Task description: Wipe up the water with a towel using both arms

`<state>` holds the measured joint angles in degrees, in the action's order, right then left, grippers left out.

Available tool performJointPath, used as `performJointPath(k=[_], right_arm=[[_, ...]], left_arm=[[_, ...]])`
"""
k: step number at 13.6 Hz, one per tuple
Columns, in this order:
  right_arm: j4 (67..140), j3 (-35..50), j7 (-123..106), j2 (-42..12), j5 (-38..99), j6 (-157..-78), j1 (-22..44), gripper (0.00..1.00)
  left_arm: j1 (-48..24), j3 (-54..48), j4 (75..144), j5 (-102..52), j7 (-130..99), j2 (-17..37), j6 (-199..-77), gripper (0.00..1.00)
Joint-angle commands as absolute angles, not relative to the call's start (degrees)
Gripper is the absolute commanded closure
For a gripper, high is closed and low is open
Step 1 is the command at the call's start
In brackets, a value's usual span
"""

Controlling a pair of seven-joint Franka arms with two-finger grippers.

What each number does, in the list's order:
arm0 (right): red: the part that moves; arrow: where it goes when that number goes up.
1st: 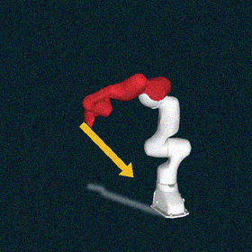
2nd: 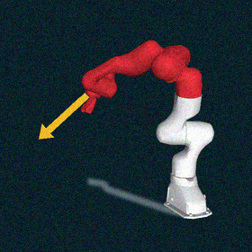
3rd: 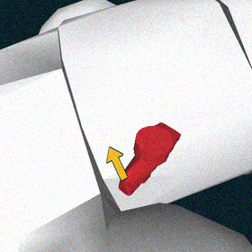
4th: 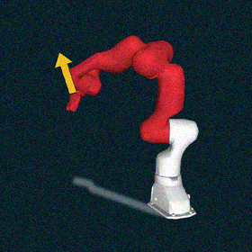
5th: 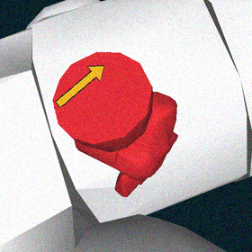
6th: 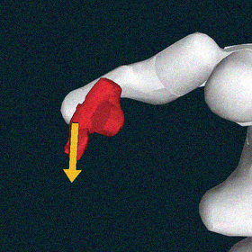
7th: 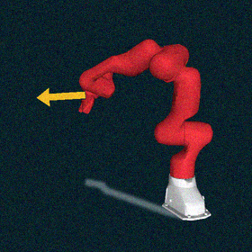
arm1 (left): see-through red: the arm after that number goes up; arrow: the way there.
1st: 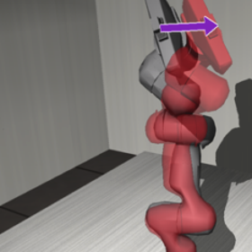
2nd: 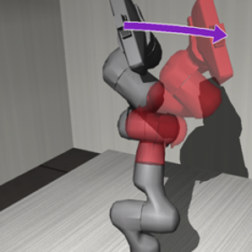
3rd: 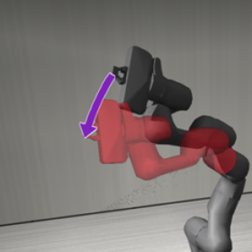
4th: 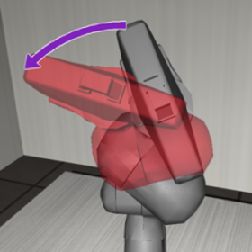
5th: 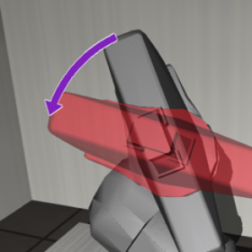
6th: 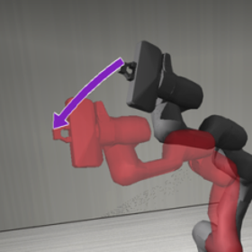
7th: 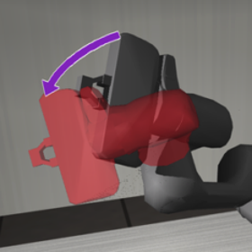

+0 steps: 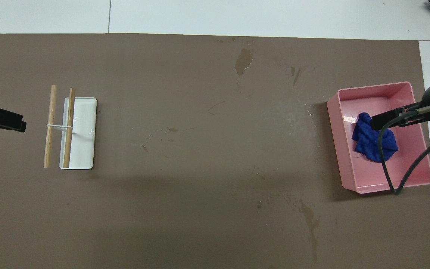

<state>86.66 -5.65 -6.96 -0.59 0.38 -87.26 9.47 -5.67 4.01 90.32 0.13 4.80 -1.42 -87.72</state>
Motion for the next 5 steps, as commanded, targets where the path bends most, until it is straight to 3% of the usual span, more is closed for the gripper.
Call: performJointPath(k=[1, 5], right_arm=[[84.9, -5.89, -6.15, -1.41, 1.49, -85.34, 8.26, 0.0], [86.31, -5.71, -4.48, -0.97, 1.49, -86.57, 7.74, 0.0]], left_arm=[[-5.89, 4.22, 89.91, 0.53, 4.48, -1.67, -87.36, 0.0], [-5.89, 4.22, 90.09, 0.35, 4.48, -1.67, -87.36, 0.0]])
